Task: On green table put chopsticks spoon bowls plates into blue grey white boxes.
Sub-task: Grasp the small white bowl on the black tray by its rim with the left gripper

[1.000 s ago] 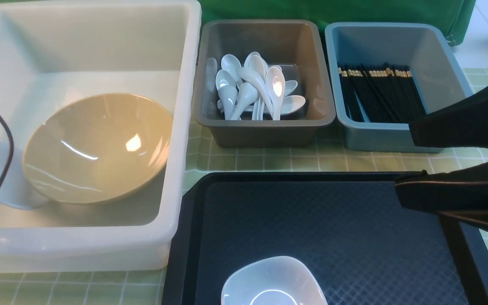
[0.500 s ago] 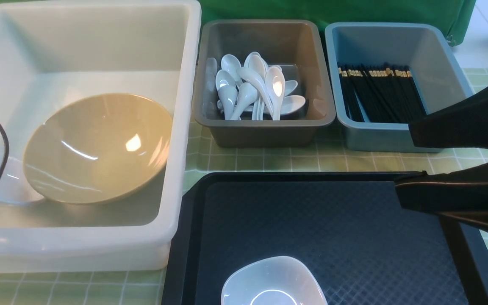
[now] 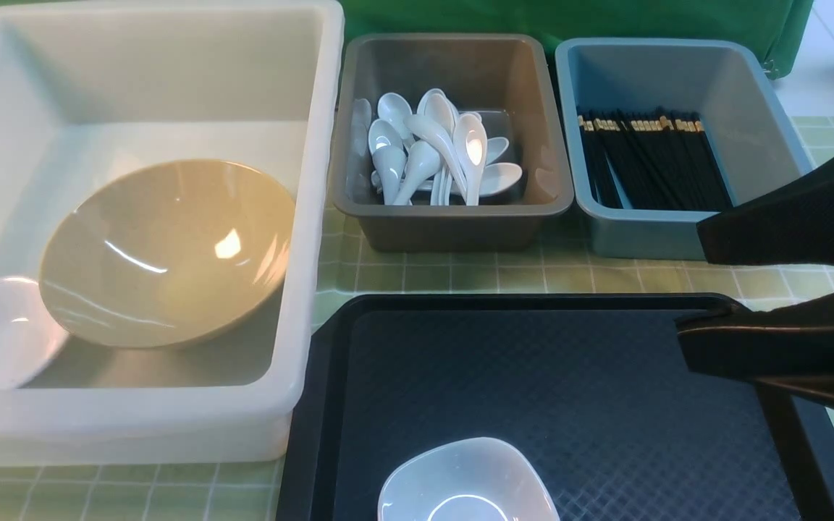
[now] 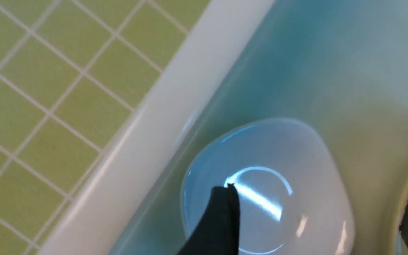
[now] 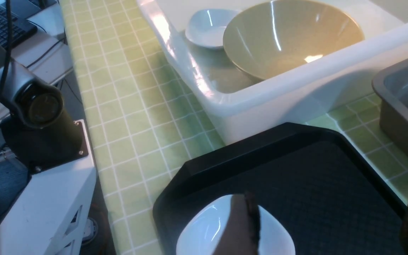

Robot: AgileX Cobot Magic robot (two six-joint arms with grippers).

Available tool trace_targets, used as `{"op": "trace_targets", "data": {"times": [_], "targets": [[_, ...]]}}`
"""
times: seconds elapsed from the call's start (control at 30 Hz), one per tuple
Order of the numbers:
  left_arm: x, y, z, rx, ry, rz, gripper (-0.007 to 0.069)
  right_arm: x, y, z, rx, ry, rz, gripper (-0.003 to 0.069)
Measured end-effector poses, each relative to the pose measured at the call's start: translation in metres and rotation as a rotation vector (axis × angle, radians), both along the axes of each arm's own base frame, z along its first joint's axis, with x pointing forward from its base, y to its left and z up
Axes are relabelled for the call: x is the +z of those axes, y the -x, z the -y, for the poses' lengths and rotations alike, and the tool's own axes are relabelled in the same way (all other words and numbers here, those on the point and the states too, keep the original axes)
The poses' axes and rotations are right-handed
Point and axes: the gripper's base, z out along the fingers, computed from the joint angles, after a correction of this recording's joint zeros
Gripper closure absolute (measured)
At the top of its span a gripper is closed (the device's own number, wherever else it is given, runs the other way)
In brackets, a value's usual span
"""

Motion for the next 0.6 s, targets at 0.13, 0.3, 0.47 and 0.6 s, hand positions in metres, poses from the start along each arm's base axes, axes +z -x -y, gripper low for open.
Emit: {"op": "trace_targets", "data": {"times": [0.13, 0.3, 0.47, 0.6], "targets": [[0.055, 0.001, 0.029, -0.147, -0.032, 0.060, 0.0028, 0.000, 0.000, 0.000, 0.000, 0.000, -0.001, 0.0102], [0.075, 0.001, 0.131, -0.714, -0.091, 0.074, 0.0032, -0.001, 0.002, 0.000, 0.016, 0.005, -0.012, 0.0102], [0.056, 0.014, 0.209, -1.193, -0.100, -0.081, 0.0065, 0.000, 0.006, 0.002, -0.010, 0.007, -0.045, 0.0102], [0.028, 0.018, 0.258, -1.423, -0.071, -0.232, 0.0121, 0.003, 0.017, 0.011, -0.111, 0.034, -0.053, 0.0102]]}}
